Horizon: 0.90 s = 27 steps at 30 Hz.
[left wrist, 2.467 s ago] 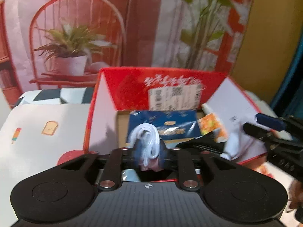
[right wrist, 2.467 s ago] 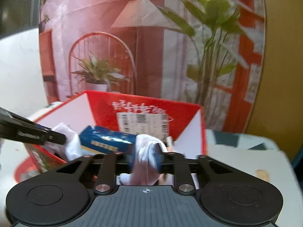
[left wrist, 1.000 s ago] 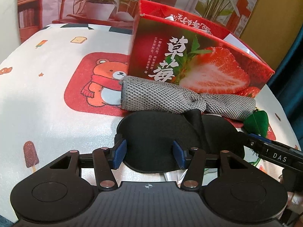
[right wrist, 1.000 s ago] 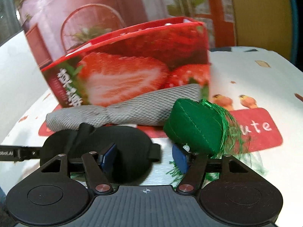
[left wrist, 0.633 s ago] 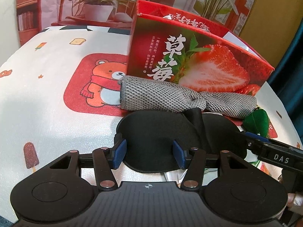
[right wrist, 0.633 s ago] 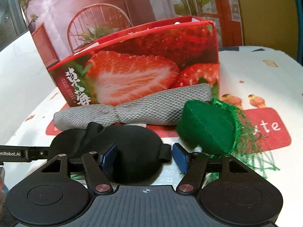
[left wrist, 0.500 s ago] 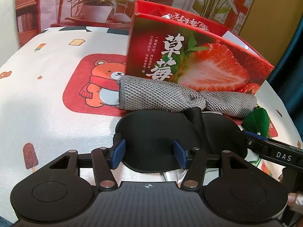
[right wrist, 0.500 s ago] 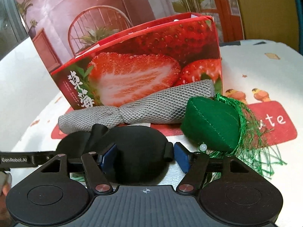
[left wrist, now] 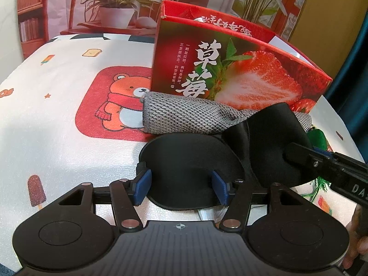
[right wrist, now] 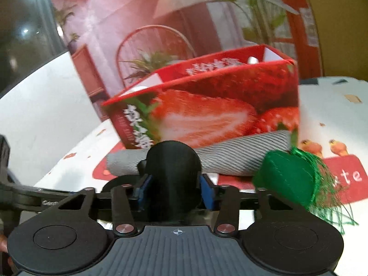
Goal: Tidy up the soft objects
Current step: 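Lower the right gripper onto the black eye mask strap and close, then close the left gripper on the eye mask beside the right gripper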
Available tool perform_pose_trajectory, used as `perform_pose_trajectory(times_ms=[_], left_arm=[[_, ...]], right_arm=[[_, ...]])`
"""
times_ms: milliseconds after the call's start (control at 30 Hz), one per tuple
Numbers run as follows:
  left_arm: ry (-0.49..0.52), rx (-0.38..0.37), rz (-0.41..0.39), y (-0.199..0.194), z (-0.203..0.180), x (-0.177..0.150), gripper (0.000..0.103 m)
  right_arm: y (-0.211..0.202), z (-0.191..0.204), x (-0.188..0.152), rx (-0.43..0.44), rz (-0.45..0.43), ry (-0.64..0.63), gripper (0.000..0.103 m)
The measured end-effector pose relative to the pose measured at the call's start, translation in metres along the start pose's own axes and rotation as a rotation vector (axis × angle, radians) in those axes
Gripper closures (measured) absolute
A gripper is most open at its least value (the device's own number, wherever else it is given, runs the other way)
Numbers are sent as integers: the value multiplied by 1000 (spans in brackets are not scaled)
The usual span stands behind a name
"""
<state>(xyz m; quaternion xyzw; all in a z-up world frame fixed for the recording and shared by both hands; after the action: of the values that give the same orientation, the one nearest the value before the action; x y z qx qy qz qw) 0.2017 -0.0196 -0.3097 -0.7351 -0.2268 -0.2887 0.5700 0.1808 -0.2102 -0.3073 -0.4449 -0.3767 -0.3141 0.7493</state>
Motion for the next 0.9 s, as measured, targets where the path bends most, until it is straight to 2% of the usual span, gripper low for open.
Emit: perform_pose_trajectory(times_ms=[100,200,267,367,533,900], left_arm=[[-27,-24,-2,-1,4,1,40],[-122,-76,-6,-5,14,2,38],[-158,-82,-24,-8,19,4,38],[-154,-26,-58,-13,24,7,38],[-151,-2,-35,-6,24,6,38],[-115,-33,-8,-1,18,1,38]], right_arm=[[2,-1,-2,-25,15,-14,77],[6,-7,-5,-47,40,10,77],[8,-9,-9,-54,53,11,77],[11,-9,-13,-63,71,1,77],[14,-11,-16,-71,86,2,77],[15,-5,-17,-55,100,-19,77]])
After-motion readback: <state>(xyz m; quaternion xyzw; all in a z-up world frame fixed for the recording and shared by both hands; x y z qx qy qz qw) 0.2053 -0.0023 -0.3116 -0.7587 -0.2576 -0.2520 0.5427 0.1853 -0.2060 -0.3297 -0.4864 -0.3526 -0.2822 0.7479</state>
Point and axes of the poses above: each gripper's, at about its wrist camera, not at the fingertips, and y roughly the way its jaws point, z to its left, x to its top, the point moved 6 cm from there along y, roughly the way its jaws point, and after that the axes turned 2 degrees about -z, right-handed, at the moved point
